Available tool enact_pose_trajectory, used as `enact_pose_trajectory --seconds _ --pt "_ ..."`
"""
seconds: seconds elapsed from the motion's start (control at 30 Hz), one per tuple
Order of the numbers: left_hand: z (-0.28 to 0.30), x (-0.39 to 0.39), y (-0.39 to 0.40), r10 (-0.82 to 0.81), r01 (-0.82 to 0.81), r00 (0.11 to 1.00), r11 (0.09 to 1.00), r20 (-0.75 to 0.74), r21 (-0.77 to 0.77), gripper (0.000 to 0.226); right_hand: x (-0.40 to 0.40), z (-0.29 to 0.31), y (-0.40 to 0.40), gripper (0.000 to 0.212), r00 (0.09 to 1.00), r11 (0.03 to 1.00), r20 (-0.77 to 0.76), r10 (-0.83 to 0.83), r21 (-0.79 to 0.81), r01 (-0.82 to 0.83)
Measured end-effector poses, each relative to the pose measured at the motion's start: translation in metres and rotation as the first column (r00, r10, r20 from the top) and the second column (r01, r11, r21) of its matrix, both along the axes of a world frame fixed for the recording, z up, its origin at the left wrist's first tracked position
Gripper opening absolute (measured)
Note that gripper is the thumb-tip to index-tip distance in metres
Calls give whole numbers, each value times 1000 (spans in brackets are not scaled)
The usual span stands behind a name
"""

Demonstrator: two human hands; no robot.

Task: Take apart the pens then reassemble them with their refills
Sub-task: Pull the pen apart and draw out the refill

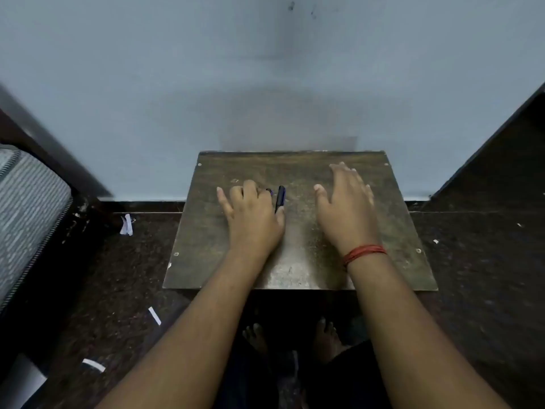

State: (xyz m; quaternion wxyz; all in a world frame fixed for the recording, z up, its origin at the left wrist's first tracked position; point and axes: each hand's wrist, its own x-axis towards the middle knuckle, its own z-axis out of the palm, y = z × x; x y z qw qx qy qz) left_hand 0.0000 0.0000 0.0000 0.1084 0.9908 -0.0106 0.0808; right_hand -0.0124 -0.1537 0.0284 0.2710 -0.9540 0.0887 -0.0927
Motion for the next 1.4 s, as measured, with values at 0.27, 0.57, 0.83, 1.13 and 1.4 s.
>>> enact_pose_trajectory --seconds 0.27,0.57,0.83,1.13,1.4 --pt "-12 28 0 -2 2 1000 1000 16 27 29 32 -8 -9 36 967 964 213 -136 253 80" --pt "4 22 -14 -107 154 981 939 162 -307 18 41 -12 -20 6 977 847 151 -149 530 47" --pt "9 9 -32 -254 301 953 772 163 -560 8 36 -11 -12 19 981 514 57 184 845 -146" --pt "4 8 -32 -213 239 971 784 114 -573 19 38 -18 -6 15 972 456 129 195 866 -206" --pt "10 10 -31 -266 292 956 815 125 -500 19 38 -15 -13 13 961 367 169 220 898 -242"
